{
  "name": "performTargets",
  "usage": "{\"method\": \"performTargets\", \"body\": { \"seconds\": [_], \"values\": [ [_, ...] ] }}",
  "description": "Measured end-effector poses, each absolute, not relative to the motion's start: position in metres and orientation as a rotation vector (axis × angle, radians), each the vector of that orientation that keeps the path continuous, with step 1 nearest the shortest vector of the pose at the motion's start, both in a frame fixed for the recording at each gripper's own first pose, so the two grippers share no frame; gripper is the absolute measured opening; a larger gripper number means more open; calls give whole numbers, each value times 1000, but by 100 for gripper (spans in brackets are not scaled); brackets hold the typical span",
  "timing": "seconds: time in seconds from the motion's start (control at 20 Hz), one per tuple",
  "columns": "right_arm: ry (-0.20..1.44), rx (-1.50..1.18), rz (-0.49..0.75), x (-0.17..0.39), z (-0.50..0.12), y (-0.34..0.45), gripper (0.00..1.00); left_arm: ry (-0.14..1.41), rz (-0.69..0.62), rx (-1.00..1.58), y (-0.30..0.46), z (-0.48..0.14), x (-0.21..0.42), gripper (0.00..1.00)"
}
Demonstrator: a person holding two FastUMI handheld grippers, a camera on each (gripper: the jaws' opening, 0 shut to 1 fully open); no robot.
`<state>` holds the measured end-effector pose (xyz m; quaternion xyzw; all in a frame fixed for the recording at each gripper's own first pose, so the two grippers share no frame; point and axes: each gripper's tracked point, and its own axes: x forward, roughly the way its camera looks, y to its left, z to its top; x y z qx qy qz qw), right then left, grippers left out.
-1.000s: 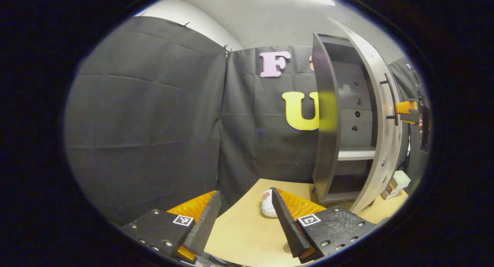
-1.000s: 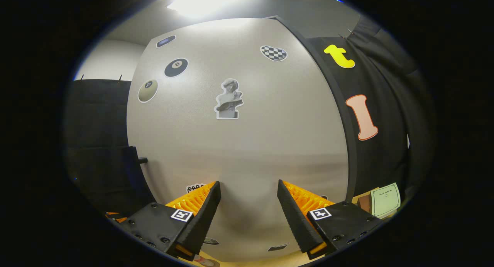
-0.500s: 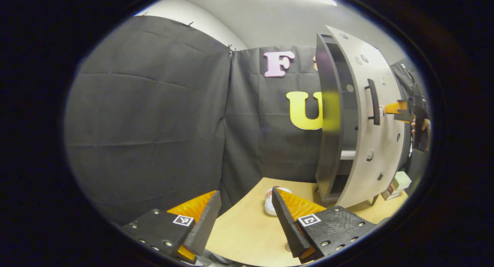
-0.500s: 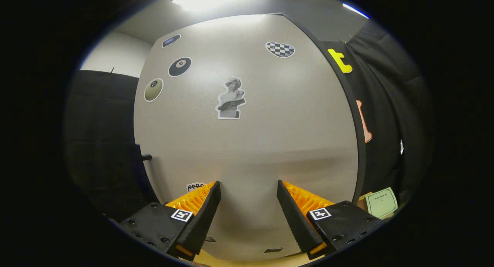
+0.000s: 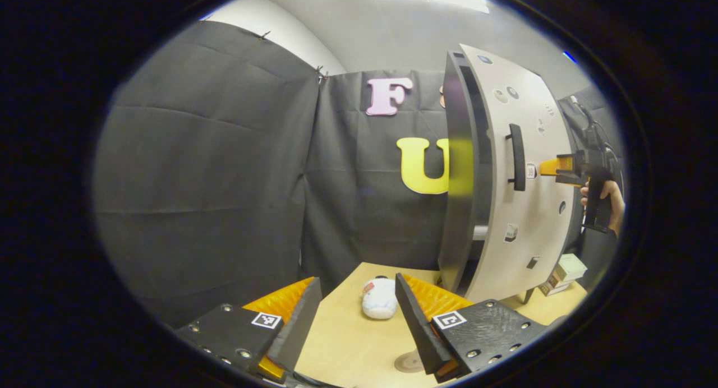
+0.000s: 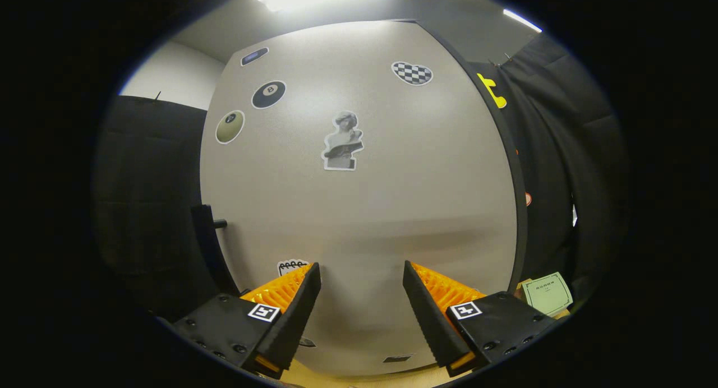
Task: Open the cabinet door with the right hand, grasp the bottle in the cabinet with the left hand and place it on the coaster, then close the cabinet door with the right hand.
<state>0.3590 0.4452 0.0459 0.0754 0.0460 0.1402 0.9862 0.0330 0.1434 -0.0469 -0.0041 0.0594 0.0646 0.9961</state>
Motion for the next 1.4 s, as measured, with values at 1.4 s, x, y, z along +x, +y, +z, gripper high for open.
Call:
{"method": "performTargets", "body": {
  "seconds": [1.4],
  "values": [
    [47, 18, -32, 141, 66, 150, 94, -12, -252, 43, -63, 27, 50, 80]
  ]
}}
